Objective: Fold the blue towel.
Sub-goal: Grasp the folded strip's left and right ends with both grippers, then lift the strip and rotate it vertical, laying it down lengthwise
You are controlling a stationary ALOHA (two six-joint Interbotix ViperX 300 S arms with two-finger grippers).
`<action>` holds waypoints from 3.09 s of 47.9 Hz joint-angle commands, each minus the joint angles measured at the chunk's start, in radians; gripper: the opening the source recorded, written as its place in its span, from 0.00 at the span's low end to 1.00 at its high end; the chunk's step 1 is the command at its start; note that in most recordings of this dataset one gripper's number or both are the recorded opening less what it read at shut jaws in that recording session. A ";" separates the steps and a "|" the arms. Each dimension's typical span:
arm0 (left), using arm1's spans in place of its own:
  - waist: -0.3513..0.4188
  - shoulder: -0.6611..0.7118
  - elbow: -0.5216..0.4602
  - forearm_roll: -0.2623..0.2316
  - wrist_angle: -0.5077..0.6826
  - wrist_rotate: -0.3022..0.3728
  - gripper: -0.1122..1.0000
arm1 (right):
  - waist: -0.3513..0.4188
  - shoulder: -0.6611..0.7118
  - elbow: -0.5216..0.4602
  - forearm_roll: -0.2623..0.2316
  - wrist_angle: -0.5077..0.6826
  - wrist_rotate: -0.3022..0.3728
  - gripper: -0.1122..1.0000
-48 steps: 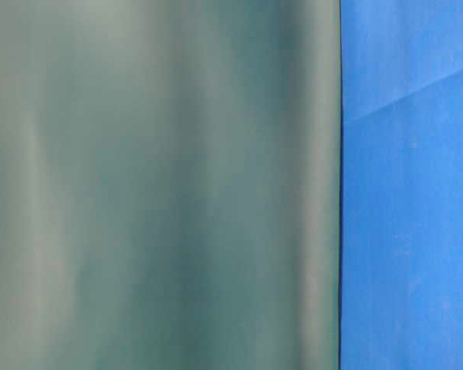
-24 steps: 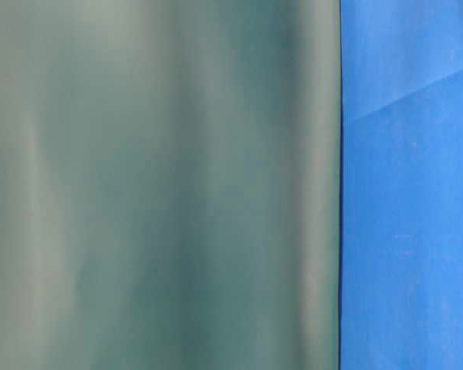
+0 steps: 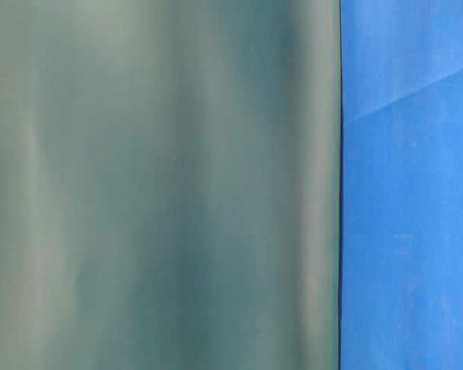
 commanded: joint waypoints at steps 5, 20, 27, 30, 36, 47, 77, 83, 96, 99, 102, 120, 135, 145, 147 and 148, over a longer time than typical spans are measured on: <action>0.003 -0.046 -0.017 -0.002 0.043 0.003 0.13 | 0.002 -0.032 -0.011 -0.002 0.003 -0.002 0.13; 0.005 -0.239 -0.060 0.000 0.259 0.006 0.13 | 0.002 -0.201 -0.006 -0.003 0.071 -0.012 0.13; 0.002 -0.327 -0.080 0.000 0.336 0.005 0.13 | 0.002 -0.296 -0.015 -0.002 0.127 -0.049 0.13; -0.006 -0.360 -0.092 0.000 0.367 0.005 0.13 | 0.002 -0.331 -0.021 -0.003 0.152 -0.061 0.13; -0.025 -0.403 -0.107 0.000 0.402 0.000 0.13 | 0.002 -0.391 -0.035 -0.003 0.196 -0.077 0.13; -0.060 -0.419 -0.120 -0.002 0.402 -0.018 0.13 | -0.002 -0.400 -0.046 -0.003 0.219 -0.080 0.13; -0.190 -0.212 -0.353 -0.002 0.301 -0.172 0.13 | -0.282 -0.367 -0.193 -0.009 0.265 -0.250 0.13; -0.195 -0.146 -0.425 -0.002 0.273 -0.179 0.13 | -0.344 -0.337 -0.230 -0.008 0.265 -0.278 0.13; -0.196 0.011 -0.603 -0.003 0.239 -0.181 0.13 | -0.446 -0.275 -0.305 -0.009 0.268 -0.341 0.13; -0.198 0.043 -0.644 -0.003 0.239 -0.181 0.13 | -0.465 -0.258 -0.322 -0.009 0.267 -0.357 0.13; -0.198 0.069 -0.678 -0.005 0.238 -0.181 0.13 | -0.483 -0.238 -0.344 -0.009 0.267 -0.371 0.13; -0.192 0.206 -0.805 -0.017 0.184 -0.181 0.13 | -0.534 -0.156 -0.430 -0.014 0.267 -0.405 0.13; -0.186 0.267 -0.824 -0.017 0.072 -0.181 0.13 | -0.565 -0.153 -0.430 -0.014 0.267 -0.414 0.13; -0.181 0.302 -0.818 -0.017 0.021 -0.181 0.13 | -0.578 -0.149 -0.425 -0.015 0.279 -0.423 0.13; -0.179 0.307 -0.813 -0.017 0.011 -0.181 0.13 | -0.578 -0.144 -0.428 -0.018 0.284 -0.425 0.13; -0.179 0.307 -0.808 -0.017 0.006 -0.181 0.13 | -0.578 -0.141 -0.431 -0.020 0.285 -0.425 0.13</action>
